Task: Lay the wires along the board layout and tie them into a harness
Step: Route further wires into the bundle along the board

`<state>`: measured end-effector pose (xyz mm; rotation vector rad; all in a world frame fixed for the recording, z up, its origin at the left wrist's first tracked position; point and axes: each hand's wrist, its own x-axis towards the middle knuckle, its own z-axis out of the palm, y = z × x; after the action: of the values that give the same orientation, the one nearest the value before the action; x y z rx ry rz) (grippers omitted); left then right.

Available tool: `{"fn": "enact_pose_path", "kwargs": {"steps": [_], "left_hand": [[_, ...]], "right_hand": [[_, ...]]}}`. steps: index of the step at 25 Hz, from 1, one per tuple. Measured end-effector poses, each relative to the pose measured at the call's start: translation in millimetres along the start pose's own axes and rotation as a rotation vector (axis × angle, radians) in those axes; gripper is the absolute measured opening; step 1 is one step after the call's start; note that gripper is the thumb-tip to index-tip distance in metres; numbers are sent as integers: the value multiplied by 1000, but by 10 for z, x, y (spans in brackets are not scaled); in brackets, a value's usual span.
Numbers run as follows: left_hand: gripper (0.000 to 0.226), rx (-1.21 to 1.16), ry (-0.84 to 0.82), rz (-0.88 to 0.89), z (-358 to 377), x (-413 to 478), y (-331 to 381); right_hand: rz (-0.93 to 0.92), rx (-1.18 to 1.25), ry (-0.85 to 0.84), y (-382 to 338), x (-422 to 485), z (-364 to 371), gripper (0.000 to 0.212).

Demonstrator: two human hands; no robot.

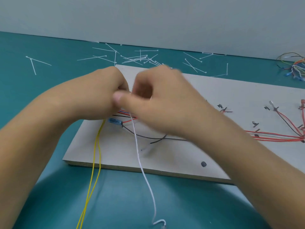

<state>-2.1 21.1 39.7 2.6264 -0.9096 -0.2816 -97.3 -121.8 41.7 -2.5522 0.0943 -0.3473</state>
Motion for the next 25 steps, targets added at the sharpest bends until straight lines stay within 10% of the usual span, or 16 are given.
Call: {"fn": "enact_pose_path", "kwargs": {"steps": [5, 10, 25], "left_hand": [[15, -78, -24, 30, -36, -40, 2], [22, -42, 20, -15, -34, 25, -76], [14, -91, 263, 45, 237, 152, 50]], "right_hand": [[-25, 72, -108, -175, -242, -28, 5], [126, 592, -130, 60, -209, -419, 19], [334, 64, -478, 552, -463, -484, 18]]}}
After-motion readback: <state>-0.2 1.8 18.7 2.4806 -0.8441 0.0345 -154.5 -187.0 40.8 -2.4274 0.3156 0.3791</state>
